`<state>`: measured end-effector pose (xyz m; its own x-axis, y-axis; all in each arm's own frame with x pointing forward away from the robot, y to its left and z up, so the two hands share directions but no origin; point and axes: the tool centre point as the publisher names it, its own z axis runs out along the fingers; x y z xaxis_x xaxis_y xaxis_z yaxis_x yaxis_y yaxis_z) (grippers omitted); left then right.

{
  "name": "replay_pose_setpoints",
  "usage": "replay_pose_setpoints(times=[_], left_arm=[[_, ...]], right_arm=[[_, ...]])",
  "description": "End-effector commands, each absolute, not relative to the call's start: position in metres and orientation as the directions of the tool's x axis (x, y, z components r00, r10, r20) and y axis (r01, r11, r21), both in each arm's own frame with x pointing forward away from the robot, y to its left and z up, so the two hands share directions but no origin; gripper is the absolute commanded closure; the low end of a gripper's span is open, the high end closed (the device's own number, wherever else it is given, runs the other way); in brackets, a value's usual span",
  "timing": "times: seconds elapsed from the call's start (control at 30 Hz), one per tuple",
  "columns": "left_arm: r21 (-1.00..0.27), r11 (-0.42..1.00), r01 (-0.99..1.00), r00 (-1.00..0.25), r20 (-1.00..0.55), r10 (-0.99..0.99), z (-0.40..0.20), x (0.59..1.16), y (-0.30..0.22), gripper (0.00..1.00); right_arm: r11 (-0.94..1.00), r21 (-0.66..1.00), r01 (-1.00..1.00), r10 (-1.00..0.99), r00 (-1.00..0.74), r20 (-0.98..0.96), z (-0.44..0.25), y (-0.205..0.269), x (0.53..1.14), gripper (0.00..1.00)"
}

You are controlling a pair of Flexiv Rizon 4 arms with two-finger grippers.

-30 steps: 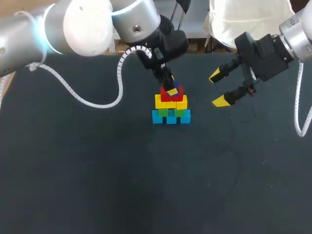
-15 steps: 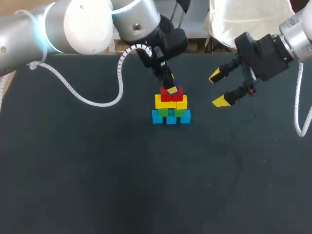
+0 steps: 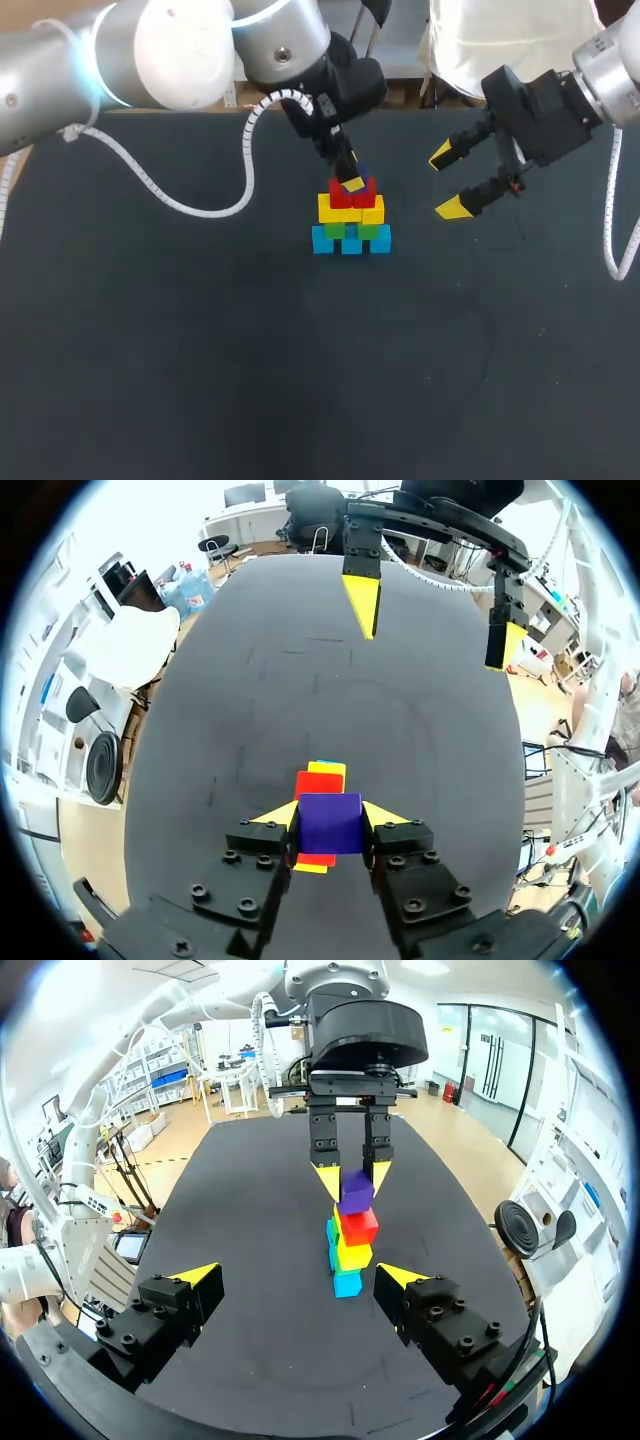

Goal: Place the blue cubes, place green cubes on the blue cubes, place the yellow cubes on the green cubes, then place the red cubes on the yellow cubes, and place purple cube on the red cubes.

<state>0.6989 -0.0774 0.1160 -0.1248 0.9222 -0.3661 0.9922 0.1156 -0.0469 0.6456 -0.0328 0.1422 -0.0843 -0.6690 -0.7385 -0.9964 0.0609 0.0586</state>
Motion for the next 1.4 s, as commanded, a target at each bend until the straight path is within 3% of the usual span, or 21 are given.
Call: replay_pose_setpoints(times=[0.03, 0.07, 0.1, 0.13, 0.7, 0.97, 1.4], left_arm=[[-0.058, 0.121, 0.991, -0.134, -0.362, 0.922, 0.115, 0.701, -0.078, 0.69], [-0.060, 0.127, 0.990, -0.140, -0.366, 0.920, 0.115, 0.701, -0.078, 0.52], [-0.062, 0.130, 0.990, -0.143, -0.368, 0.919, 0.115, 0.701, -0.077, 0.18], [-0.062, 0.130, 0.990, -0.144, -0.369, 0.918, 0.116, 0.701, -0.077, 0.00], [-0.062, 0.160, 0.985, -0.170, -0.443, 0.880, 0.152, 0.697, -0.067, 0.00], [-0.159, 0.172, 0.972, -0.234, -0.598, 0.767, 0.166, 0.696, -0.049, 0.00], [-0.223, 0.146, 0.964, -0.260, -0.664, 0.701, 0.165, 0.687, -0.043, 0.00]], right_arm=[[0.060, 0.057, -0.997, -0.667, -0.083, -0.740, 0.142, -0.033, 0.645, 0.00], [0.060, 0.057, -0.997, -0.667, -0.083, -0.740, 0.142, -0.033, 0.645, 0.00], [0.060, 0.057, -0.997, -0.667, -0.083, -0.740, 0.142, -0.033, 0.645, 0.00], [0.060, 0.057, -0.997, -0.667, -0.083, -0.740, 0.142, -0.033, 0.645, 0.00], [0.060, 0.057, -0.997, -0.667, -0.083, -0.740, 0.142, -0.033, 0.645, 0.00], [0.060, 0.057, -0.997, -0.667, -0.083, -0.740, 0.142, -0.033, 0.645, 0.00], [0.060, 0.057, -0.997, -0.667, -0.083, -0.740, 0.142, -0.033, 0.645, 0.00]])
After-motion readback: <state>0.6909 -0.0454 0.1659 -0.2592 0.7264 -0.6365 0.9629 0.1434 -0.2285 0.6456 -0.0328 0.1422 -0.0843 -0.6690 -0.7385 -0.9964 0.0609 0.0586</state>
